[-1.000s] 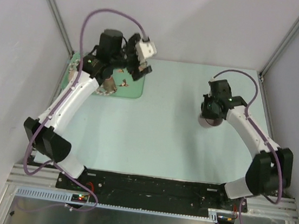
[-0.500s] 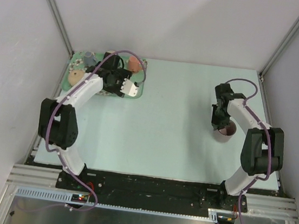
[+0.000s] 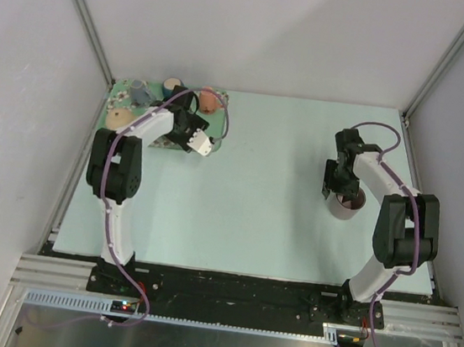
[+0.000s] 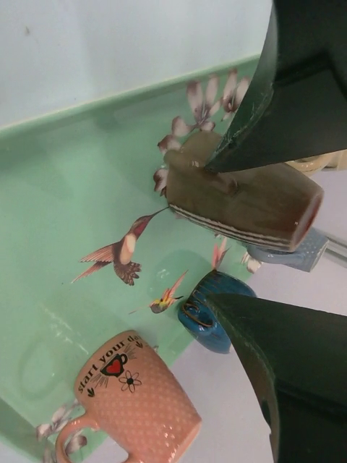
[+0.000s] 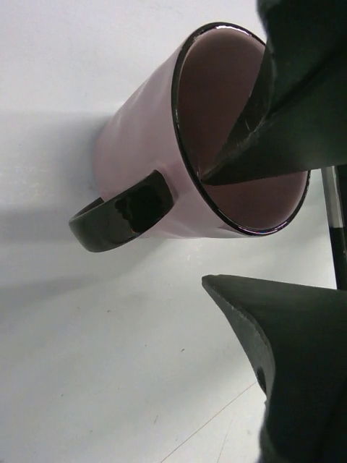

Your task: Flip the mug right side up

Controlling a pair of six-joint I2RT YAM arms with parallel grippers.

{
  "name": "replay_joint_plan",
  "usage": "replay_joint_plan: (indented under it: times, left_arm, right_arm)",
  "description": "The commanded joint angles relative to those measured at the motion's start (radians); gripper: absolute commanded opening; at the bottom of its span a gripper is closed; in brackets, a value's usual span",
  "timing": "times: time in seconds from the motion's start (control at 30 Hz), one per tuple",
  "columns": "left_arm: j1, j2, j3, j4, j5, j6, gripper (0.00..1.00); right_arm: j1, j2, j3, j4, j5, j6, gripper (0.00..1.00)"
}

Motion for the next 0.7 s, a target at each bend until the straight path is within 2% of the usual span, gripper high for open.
replay_joint_plan:
  times: [0.0,0.1,0.23,0.3,0.33,0.4,0.43,0.57,0.67]
  left_arm:
    - [0.017,0.041,0.072,0.001,-0.040,0.024,0.71]
    - [0.019,0.046,0.055,-0.002,-0.051,0.059,0.71]
    - [0.017,0.047,0.013,-0.011,-0.045,0.095,0.70]
    - [0.015,0.071,0.028,-0.012,-0.077,0.069,0.67]
    - [0.015,0.085,0.043,-0.011,-0.093,0.051,0.63]
    - [0.015,0.108,0.073,-0.011,-0.119,0.030,0.44]
    - [0.017,0.113,0.079,-0.011,-0.125,0.034,0.38]
    - [0.021,0.104,0.069,-0.012,-0.099,0.051,0.29]
    - [0.020,0.101,0.052,-0.010,-0.103,0.071,0.07]
  right_arm:
    - [0.005,-0.028,0.036,-0.020,-0.002,0.006,0.64]
    - [0.013,-0.045,0.037,-0.035,0.010,0.011,0.74]
    - [0.015,-0.068,0.036,-0.040,0.020,0.021,0.80]
    - [0.015,-0.077,0.037,-0.040,0.021,0.018,0.81]
    - [0.016,-0.082,0.037,-0.041,0.022,0.016,0.82]
    - [0.017,-0.091,0.037,-0.050,0.028,0.013,0.83]
    - [0.017,-0.096,0.037,-0.055,0.033,0.012,0.84]
    - [0.018,-0.117,0.037,-0.069,0.050,0.012,0.88]
    - [0.018,-0.137,0.038,-0.072,0.052,0.014,0.89]
